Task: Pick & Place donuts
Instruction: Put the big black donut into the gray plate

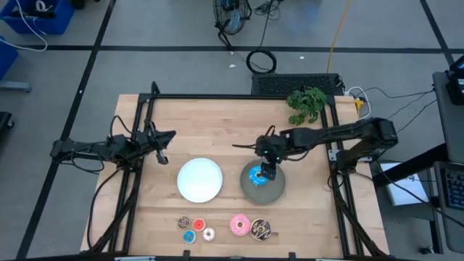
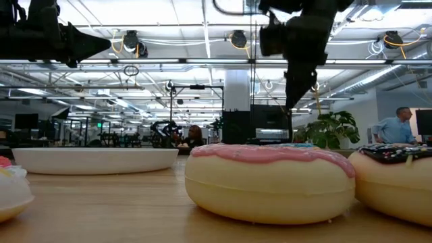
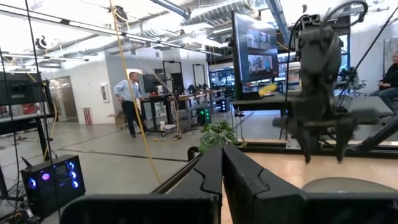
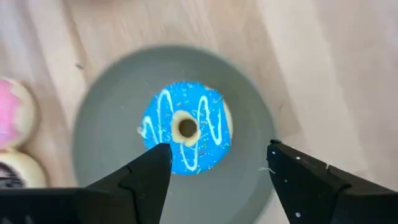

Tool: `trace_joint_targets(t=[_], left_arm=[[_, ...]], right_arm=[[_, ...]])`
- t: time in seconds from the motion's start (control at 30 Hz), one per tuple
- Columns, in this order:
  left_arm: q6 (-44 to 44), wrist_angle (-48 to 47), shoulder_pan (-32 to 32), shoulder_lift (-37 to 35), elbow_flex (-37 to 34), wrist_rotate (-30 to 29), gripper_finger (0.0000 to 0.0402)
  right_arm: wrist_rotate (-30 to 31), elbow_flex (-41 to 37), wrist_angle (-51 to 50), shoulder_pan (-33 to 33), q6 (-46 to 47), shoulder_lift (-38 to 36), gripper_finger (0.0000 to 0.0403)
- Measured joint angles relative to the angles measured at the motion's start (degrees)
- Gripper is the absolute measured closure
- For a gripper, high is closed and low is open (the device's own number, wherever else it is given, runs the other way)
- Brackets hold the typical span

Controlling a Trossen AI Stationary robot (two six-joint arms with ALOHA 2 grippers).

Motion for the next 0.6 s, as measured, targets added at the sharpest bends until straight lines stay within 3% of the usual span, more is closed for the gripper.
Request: trace_joint_targets(t=[0.2, 0.43, 0.6], left_arm=[[0.02, 0.01, 0.00, 0.00, 0.00, 0.00, 0.0382], [-0.24, 0.02, 0.00, 0.00, 0.00, 0.00, 0.0382], [-0.28, 0.01, 0.00, 0.00, 0.00, 0.00, 0.0382]], right_arm=[[2.78, 0.00, -1.29, 3.93, 2.51, -7.09, 0.0231], [9.14, 0.00, -5.74, 8.89, 2.43, -10.02, 0.0380], [10.31, 0.00, -5.55, 10.90, 0.01, -10.49, 0.0388]])
